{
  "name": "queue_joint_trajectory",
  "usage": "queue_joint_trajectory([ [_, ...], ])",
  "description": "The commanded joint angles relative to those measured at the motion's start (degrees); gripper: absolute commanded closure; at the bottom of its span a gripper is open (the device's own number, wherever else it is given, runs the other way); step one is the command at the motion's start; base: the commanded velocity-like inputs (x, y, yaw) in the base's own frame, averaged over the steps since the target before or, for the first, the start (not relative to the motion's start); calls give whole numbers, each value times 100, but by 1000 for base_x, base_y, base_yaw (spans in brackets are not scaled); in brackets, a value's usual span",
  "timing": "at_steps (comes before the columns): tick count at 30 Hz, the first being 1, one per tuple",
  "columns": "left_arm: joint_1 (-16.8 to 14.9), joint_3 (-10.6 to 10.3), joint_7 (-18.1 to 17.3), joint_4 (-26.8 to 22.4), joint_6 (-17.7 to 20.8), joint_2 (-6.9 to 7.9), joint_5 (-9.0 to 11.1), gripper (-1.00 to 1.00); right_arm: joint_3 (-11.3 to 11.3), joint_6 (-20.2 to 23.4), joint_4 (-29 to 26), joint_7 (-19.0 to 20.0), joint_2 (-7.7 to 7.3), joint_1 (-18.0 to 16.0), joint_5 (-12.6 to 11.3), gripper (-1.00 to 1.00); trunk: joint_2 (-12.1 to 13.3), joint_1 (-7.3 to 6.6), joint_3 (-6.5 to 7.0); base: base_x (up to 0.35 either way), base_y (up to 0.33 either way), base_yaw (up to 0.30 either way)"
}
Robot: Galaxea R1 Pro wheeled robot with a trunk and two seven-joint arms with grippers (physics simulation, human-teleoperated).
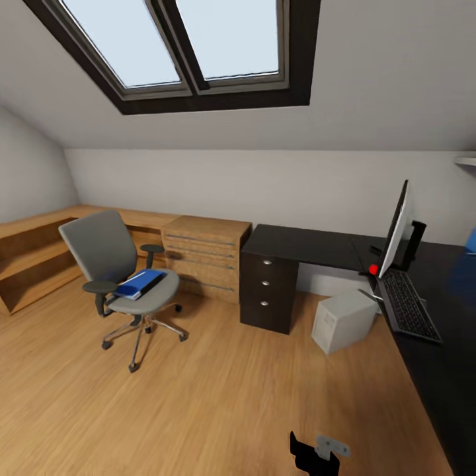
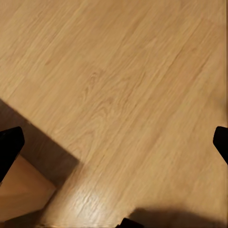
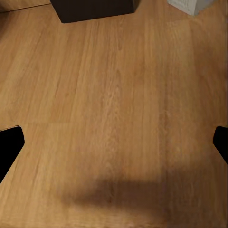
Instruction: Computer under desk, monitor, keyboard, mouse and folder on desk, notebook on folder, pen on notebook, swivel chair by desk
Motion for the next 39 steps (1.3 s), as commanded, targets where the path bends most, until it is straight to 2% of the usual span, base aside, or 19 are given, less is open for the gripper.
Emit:
queue_joint_trajectory([
  [1, 0, -38, 37, -8, -23, 7, 61, -100, -43, -27, 10, 24, -4, -6, 2, -100, -3, -3, -7, -333, -114, -43],
  [7, 1, -27, 43, -8, -24, 21, 63, -100, -32, -27, 7, 25, -57, -6, 40, -100, -3, -3, -11, -318, -163, -15],
  [13, 0, 288, 37, -8, 13, 80, 176, -100, -26, -27, 12, 23, -48, -6, 52, -100, -3, -3, -11, -302, -197, -1],
  [16, 0, 367, 34, -8, 30, 91, 206, -100, -23, -26, 14, 24, -22, -6, 63, -100, -3, -3, -11, -301, -199, 0],
  [17, 0, 399, 24, -8, 48, 98, 220, -100, -22, -25, 14, 25, -13, -6, 171, -100, -3, -3, -11, -299, -201, 0],
  [20, 0, 410, -76, -11, 51, 133, 221, -100, -22, -22, 15, 25, -12, -6, 251, -100, -3, -3, -11, -295, -204, 0],
  [22, 0, 421, -201, -45, 44, 282, 271, -100, -22, -22, 15, 25, -12, -6, 285, -100, -3, -3, -11, -265, -234, 0],
  [29, 0, 423, -260, -51, 36, 291, 290, -100, -22, -26, 16, 32, -12, -6, 281, -100, -3, -3, -11, -243, -252, -44],
  [39, 0, 423, -275, -51, 22, 282, 291, -100, -22, -27, 16, 34, -12, -6, 280, -100, -3, -3, -11, -247, -250, -230],
])
